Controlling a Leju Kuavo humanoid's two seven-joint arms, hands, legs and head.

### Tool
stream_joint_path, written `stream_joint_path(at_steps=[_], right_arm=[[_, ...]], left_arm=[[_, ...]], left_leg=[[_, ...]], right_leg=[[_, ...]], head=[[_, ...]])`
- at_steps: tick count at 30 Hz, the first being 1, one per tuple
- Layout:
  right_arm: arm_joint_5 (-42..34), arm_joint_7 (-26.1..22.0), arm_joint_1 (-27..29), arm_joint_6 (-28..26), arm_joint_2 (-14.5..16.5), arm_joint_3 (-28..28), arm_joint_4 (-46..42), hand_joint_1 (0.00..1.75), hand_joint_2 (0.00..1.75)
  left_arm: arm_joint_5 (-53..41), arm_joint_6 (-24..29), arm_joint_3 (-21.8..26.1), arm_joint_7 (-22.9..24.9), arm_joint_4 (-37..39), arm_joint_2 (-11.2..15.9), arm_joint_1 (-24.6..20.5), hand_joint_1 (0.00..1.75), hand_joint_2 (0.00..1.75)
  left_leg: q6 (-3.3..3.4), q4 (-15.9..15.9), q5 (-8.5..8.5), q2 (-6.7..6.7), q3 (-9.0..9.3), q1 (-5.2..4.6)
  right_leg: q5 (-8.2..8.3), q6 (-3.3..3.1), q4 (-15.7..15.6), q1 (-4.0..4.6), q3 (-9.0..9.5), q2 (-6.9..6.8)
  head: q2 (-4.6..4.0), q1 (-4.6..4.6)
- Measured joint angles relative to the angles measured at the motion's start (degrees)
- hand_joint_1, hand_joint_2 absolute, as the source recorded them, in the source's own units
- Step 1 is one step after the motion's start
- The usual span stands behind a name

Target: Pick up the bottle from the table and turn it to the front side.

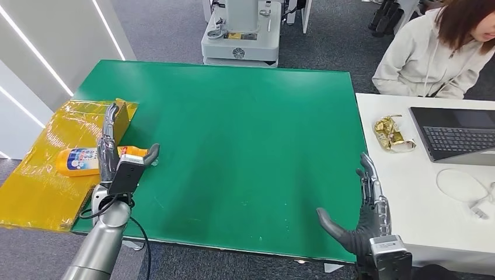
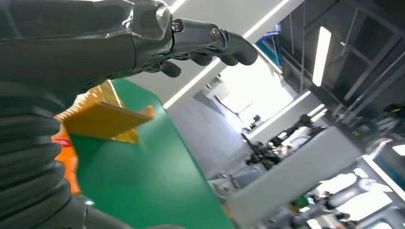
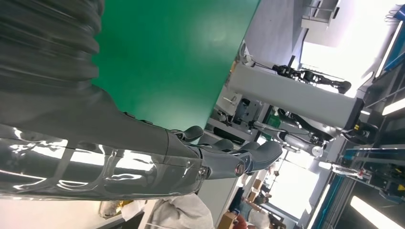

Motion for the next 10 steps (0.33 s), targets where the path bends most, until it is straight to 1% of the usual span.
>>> stream_joint_path(at_steps=[3,5,7,9,10], right_arm=[[-0.28,-0.21,0.06,-0.28,0.0,0.04,0.0,0.0,1.75],[-0.64,-0.46,0.12,-0.41,0.0,0.05,0.0,0.0,1.75],[-1.47,-0.84,0.33,-0.67,0.0,0.07,0.0,0.0,1.75],[-2.8,-1.44,0.78,-1.13,0.0,0.1,0.01,0.0,1.75],[-3.18,-1.63,0.92,-1.25,0.0,0.11,0.01,0.0,1.75]], left_arm=[[0.95,-0.49,-0.14,-0.2,-2.57,-0.4,0.3,0.0,1.75],[3.54,-2.16,-0.2,-0.47,-3.69,-0.62,0.47,0.0,1.75],[9.78,-6.65,-0.36,0.05,-4.62,-1.07,0.68,0.0,1.75],[16.26,-11.97,-1.17,1.81,-5.17,-1.73,0.97,0.0,1.75],[17.74,-13.28,-1.45,2.37,-5.27,-1.91,1.06,0.0,1.75]], left_leg=[[0.0,0.0,0.0,0.0,0.0,0.0],[0.0,0.0,0.0,0.0,0.0,0.0],[0.0,0.0,0.0,0.0,0.0,0.0],[0.0,0.0,0.0,-0.01,-0.01,0.0],[0.0,0.0,0.0,-0.02,-0.01,0.0]], right_leg=[[0.0,0.0,0.0,0.0,0.0,0.0],[0.0,0.0,0.0,0.0,-0.01,0.0],[-0.01,0.0,0.0,0.0,-0.01,-0.01],[-0.01,0.0,-0.01,0.0,-0.01,-0.03],[-0.01,0.01,-0.01,0.0,-0.01,-0.03]], head=[[0.0,-0.01],[0.0,-0.01],[0.0,-0.01],[0.0,0.0],[0.0,0.0]])
